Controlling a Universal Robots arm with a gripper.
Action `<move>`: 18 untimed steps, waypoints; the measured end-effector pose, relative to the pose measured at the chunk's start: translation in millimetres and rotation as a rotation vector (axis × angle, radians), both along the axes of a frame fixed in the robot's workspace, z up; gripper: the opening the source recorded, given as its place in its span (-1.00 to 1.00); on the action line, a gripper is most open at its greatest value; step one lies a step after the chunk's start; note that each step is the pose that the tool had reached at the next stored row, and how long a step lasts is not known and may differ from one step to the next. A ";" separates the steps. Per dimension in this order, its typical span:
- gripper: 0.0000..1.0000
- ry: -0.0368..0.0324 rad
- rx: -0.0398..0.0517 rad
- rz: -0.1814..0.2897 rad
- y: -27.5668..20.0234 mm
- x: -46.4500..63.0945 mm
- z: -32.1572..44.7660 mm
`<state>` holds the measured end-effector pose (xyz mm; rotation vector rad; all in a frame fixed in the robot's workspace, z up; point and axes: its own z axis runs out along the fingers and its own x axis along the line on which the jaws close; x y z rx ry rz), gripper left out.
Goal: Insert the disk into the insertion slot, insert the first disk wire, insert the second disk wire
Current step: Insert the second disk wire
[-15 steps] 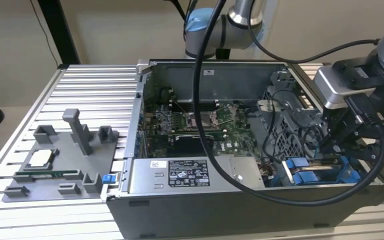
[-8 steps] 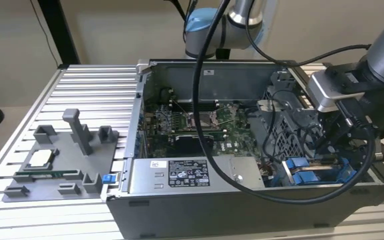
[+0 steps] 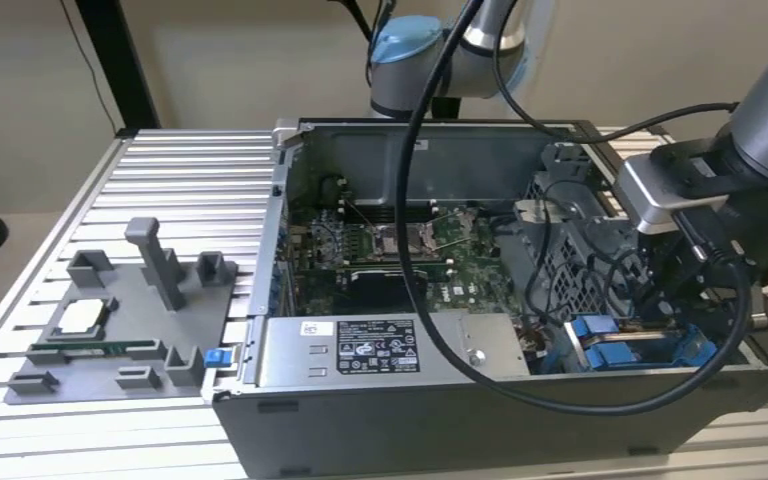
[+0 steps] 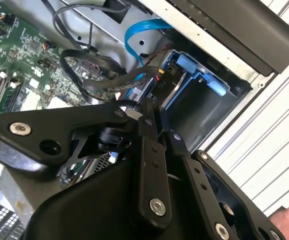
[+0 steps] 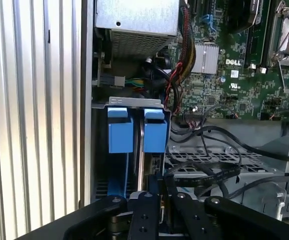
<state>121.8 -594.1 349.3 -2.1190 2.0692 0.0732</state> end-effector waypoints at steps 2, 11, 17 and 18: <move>-1.00 0.0000 -0.0008 0.000 0.0 0.1 -1.4; -1.00 0.0000 -0.0011 0.000 0.1 1.1 -4.7; -1.00 0.0000 -0.0011 0.000 0.1 1.4 -6.6; -1.00 0.0000 -0.0011 0.000 0.1 1.4 -6.9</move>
